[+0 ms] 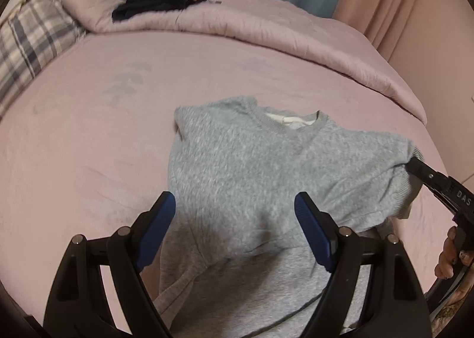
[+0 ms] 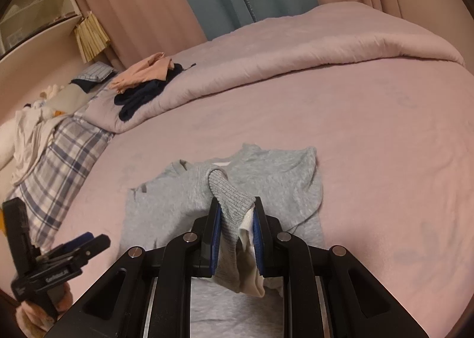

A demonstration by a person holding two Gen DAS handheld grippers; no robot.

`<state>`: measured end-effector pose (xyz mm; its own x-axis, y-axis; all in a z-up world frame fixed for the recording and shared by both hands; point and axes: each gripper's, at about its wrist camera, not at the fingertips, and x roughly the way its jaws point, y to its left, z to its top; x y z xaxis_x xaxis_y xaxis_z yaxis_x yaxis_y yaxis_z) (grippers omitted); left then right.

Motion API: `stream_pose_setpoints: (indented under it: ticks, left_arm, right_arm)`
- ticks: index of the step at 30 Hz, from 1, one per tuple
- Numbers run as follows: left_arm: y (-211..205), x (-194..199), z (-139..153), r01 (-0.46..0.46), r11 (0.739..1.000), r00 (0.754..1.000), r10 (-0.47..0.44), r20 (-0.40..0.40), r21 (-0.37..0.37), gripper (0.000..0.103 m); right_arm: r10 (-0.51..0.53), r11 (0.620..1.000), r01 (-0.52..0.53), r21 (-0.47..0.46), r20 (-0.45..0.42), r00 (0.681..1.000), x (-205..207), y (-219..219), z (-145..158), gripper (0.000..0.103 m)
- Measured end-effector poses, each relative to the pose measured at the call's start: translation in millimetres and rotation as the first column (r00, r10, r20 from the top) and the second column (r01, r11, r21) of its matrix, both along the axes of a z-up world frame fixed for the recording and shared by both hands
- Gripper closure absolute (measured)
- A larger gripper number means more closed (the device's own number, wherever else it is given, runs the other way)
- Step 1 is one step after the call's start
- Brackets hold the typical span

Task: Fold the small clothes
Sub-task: 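Drag the grey ribbed cuff further across the shirt front with the right tool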

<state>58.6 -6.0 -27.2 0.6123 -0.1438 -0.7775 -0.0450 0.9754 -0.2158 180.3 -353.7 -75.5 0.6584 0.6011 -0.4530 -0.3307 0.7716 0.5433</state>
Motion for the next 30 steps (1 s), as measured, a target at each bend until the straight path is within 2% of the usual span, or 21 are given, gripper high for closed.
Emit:
stream_pose_setpoints:
  ticks: [4, 9, 12, 18, 24, 30]
  left_arm:
    - [8, 0, -4, -0.03, 1.0, 1.0, 0.03, -0.003, 0.004, 0.021]
    - [20, 3, -15, -0.051, 0.998, 0.998, 0.049, -0.046, -0.047, 0.021]
    - [27, 4, -21, -0.071, 0.996, 0.995, 0.067, -0.068, -0.049, 0.021]
    - [39, 7, -34, -0.113, 0.99, 0.988, 0.104, -0.11, -0.081, 0.021]
    - [43, 10, -46, -0.132, 0.988, 0.981, 0.12, -0.152, -0.076, 0.021]
    - [45, 11, -55, -0.14, 0.986, 0.974, 0.121, -0.193, -0.088, 0.021]
  right_arm:
    - [0.001, 1.0, -0.001, -0.007, -0.004, 1.0, 0, 1, 1, 0.083]
    - [0.011, 1.0, -0.011, -0.001, -0.032, 0.999, 5, -3, -2, 0.083]
    - [0.003, 1.0, -0.003, -0.005, -0.063, 0.998, 10, -4, -8, 0.083]
    - [-0.025, 0.998, 0.018, -0.064, -0.104, 0.994, 19, 3, -21, 0.083]
    - [-0.046, 0.994, 0.025, -0.109, -0.186, 0.981, 37, 10, -46, 0.083]
    - [-0.061, 0.989, 0.033, -0.147, -0.185, 0.981, 38, 13, -48, 0.082]
